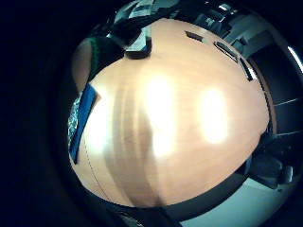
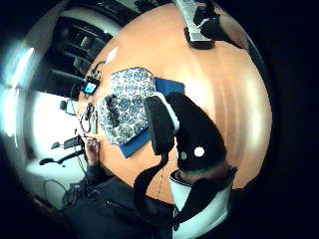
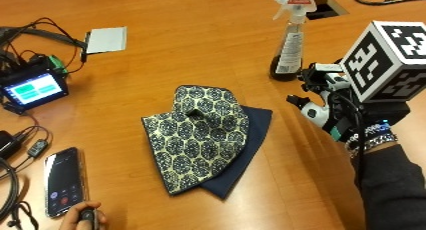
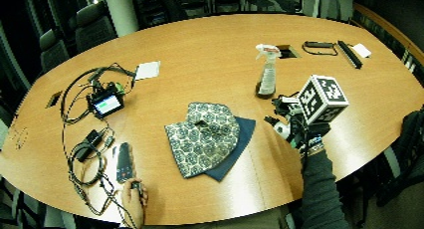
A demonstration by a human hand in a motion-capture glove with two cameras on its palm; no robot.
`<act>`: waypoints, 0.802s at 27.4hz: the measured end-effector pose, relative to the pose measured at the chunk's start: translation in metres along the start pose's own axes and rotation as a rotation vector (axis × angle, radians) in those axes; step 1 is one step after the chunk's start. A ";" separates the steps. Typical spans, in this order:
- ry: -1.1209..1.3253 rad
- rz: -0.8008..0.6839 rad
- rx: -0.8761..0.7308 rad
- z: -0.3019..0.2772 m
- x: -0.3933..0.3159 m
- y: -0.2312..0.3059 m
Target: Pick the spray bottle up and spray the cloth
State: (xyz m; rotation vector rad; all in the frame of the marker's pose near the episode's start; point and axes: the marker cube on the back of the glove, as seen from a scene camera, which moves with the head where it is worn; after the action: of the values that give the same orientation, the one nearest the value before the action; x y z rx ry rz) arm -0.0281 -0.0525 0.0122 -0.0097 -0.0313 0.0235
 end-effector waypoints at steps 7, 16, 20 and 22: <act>0.022 0.040 0.040 -0.006 0.015 -0.026; -0.080 0.130 0.175 -0.002 0.010 -0.066; -0.210 0.205 0.245 0.009 0.014 -0.072; -0.265 0.235 0.281 0.015 0.016 -0.073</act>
State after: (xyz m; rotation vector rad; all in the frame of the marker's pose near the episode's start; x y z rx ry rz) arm -0.0107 -0.1247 0.0282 0.2707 -0.2914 0.2641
